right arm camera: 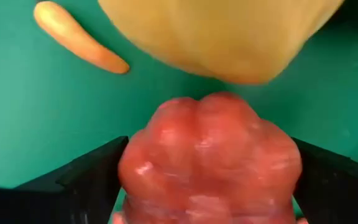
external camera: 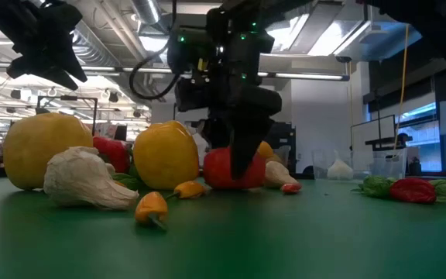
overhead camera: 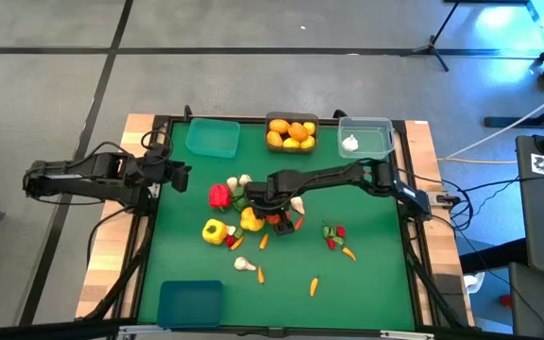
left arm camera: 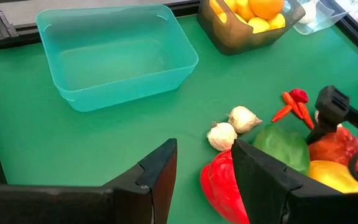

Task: Sort produce into baskets
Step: Put the pumpkin into the light blue bin, then put the yellow bell pepper into the light blue bin

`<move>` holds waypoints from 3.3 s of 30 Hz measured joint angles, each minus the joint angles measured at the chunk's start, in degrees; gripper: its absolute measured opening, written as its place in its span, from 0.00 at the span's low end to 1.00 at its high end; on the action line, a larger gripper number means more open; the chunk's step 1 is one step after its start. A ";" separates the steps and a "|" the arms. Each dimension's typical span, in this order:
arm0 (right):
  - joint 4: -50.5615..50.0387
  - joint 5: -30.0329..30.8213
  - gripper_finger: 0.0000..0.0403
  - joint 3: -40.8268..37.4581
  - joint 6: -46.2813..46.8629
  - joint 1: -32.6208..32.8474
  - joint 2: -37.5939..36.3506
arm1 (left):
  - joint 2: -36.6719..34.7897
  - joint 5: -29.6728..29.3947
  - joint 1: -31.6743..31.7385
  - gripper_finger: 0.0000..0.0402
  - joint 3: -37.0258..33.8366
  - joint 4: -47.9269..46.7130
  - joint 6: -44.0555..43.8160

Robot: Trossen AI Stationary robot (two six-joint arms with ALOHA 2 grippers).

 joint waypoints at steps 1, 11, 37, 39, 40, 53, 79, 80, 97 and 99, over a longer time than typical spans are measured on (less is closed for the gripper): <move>-0.03 -0.41 0.98 0.00 0.60 0.00 0.22 | -0.01 0.00 0.00 0.38 0.02 0.00 -0.01; -0.22 5.10 0.76 0.02 2.24 -0.18 0.46 | 0.01 0.02 0.00 0.38 0.00 0.00 -0.52; 18.63 4.11 0.76 21.16 8.33 -15.80 -1.52 | 0.01 -2.26 0.00 0.38 0.02 -0.04 -2.98; 21.52 4.01 0.76 21.14 9.52 -17.11 -1.14 | 0.01 -2.45 0.00 0.38 0.02 -0.04 -3.05; 22.51 4.00 0.76 21.11 9.70 -17.60 -0.79 | 0.01 -2.48 0.00 0.38 0.00 -0.04 -3.07; 40.39 -0.25 0.76 21.11 20.94 -23.31 8.41 | 0.01 -3.15 0.04 0.37 0.00 -2.19 -5.16; 41.98 -2.19 0.91 21.88 21.80 -23.89 10.63 | 0.01 -3.72 0.04 0.37 0.00 -2.99 -7.16; 40.40 -2.93 0.91 22.97 21.68 -23.97 10.51 | 0.01 -3.72 0.04 0.37 0.00 -2.99 -6.94; -4.32 -13.73 0.88 26.43 -4.75 -13.50 -0.88 | 0.01 -2.98 0.04 0.37 0.00 -2.82 -2.66; -5.21 -12.85 0.87 26.46 -6.30 -10.62 -0.19 | 0.01 -2.98 0.04 0.37 0.00 -2.82 -2.64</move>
